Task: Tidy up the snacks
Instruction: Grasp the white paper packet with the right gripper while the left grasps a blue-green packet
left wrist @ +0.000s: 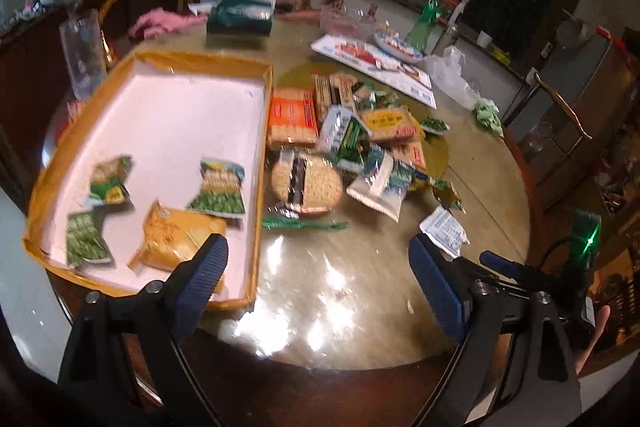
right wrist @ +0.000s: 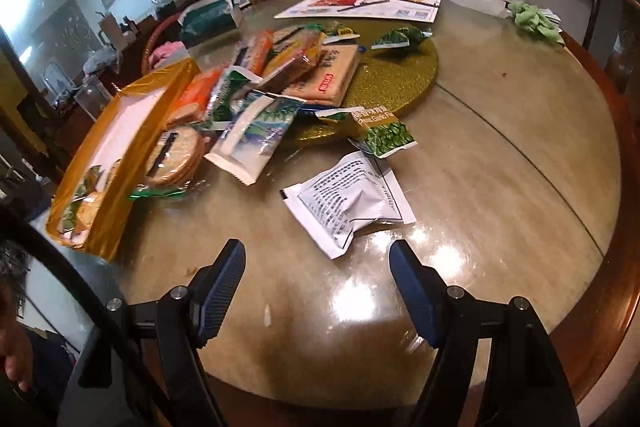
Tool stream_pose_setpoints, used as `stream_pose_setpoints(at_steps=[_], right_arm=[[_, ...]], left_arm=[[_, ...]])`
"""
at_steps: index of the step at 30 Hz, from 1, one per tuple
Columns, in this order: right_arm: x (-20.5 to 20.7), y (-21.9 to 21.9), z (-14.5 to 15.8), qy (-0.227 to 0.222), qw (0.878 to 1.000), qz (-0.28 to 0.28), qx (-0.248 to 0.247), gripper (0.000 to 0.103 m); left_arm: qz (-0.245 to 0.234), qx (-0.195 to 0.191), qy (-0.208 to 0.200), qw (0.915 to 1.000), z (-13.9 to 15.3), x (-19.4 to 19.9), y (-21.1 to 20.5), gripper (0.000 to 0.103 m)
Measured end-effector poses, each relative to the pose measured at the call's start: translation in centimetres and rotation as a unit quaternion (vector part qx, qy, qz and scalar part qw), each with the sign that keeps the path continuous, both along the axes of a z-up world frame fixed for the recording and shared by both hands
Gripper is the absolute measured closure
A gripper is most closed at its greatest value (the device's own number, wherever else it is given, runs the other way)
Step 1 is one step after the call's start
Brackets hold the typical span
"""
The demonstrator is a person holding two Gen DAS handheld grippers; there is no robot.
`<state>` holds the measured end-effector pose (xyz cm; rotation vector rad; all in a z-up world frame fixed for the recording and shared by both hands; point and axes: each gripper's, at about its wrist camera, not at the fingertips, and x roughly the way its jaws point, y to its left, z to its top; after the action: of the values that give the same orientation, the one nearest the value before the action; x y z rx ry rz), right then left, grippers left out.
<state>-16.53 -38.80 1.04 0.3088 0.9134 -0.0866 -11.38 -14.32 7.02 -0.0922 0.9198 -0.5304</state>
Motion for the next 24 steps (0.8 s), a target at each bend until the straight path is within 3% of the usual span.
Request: stream_pose_setpoints(at_steps=[5,8,10,12,14,18,20,22,24], right_arm=[[0.3,-1.5,-0.5,-0.004,0.999,-0.025,0.029,0.028],[1.4,-2.2,0.0,-0.015,0.998,-0.019,0.056,0.028],[2.7,-2.3,0.1,-0.027,0.999,-0.003,0.046,0.028],[4.5,-2.6,-0.7,-0.001,0.999,-0.007,0.037,0.028],[5.1,-2.9,-1.3,0.007,0.998,-0.009,0.059,0.028],[5.2,-1.7,-1.7,0.017,1.0,-0.018,0.008,0.028],[5.1,-0.8,-1.7,0.021,0.999,-0.02,-0.022,0.034],[5.0,-0.4,-1.7,0.024,0.998,-0.023,-0.044,0.046],[4.9,-0.1,-1.8,0.018,0.998,-0.017,-0.06,0.048]], left_arm=[[-0.012,0.019,-0.007,0.9997,-0.2,-0.3,-1.1,0.011],[-0.028,0.016,0.002,0.9995,-0.1,-0.3,-1.3,0.011],[-0.029,0.028,-0.006,0.9992,-0.1,-0.1,-1.6,0.011],[-0.023,0.039,0.004,0.999,-0.2,0.4,-2.0,0.011],[-0.024,0.032,0.005,0.9992,-0.1,0.5,-2.2,0.011],[-0.029,0.04,0.006,0.9988,-0.6,0.9,-3.2,0.011],[-0.036,0.045,0.02,0.9981,-0.8,1.1,-4.1,0.011],[-0.055,0.042,0.002,0.9976,-0.7,1.0,-5.1,0.011],[-0.056,0.072,-0.008,0.9958,-1.0,1.4,-6.7,0.011]])
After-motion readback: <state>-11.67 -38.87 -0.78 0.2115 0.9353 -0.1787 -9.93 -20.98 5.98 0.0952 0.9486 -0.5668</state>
